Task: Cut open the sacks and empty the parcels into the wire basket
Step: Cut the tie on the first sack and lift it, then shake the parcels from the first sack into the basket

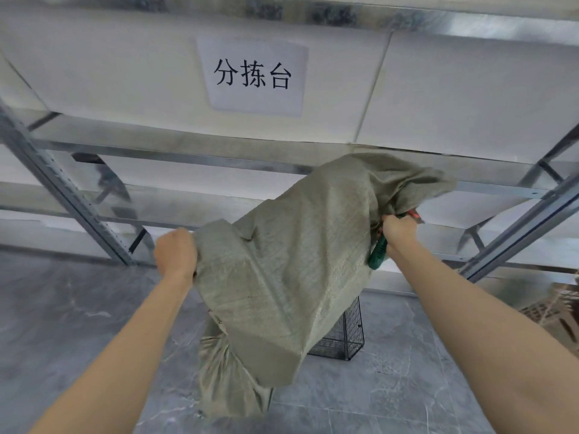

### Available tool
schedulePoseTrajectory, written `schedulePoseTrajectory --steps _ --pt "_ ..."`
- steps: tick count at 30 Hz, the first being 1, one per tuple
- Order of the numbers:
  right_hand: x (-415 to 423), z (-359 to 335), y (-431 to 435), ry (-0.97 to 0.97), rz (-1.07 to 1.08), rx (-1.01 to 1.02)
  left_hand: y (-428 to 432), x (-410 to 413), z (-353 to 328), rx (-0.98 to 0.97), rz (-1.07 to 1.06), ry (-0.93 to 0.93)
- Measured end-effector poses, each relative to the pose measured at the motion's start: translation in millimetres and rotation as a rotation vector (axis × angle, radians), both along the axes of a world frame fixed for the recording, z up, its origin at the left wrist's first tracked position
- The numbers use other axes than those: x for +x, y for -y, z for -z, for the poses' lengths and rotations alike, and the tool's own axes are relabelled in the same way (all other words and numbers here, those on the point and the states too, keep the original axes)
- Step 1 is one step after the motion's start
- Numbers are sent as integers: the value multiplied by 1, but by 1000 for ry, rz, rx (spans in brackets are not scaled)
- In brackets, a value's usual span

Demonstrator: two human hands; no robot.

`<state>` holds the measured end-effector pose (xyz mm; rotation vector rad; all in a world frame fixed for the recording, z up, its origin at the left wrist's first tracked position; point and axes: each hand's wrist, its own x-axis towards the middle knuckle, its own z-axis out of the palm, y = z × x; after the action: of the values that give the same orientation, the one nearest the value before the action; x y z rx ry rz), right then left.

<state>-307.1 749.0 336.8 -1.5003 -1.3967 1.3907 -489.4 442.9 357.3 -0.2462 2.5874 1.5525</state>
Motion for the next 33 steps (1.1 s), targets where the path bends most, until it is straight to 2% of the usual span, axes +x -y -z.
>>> schedulePoseTrajectory --steps 3,8,12,18,22,25,33 --pt "6 27 7 44 37 -90 -9 -3 -23 52 -21 -67" --pt "7 56 10 47 43 -284 -44 3 -55 61 79 -181" --pt "0 80 -4 176 -24 -353 -78 6 -64 19 150 -216" --pt "-12 91 -28 208 -133 -499 -130 13 -66 -117 321 -242" --pt "-17 107 -48 280 -315 -512 -153 11 -63 -201 356 -266" --pt "-23 126 -56 313 -349 -594 -170 13 -64 -206 373 -305" --pt "-37 149 -47 197 -463 -904 -196 9 -56 -237 395 -331"
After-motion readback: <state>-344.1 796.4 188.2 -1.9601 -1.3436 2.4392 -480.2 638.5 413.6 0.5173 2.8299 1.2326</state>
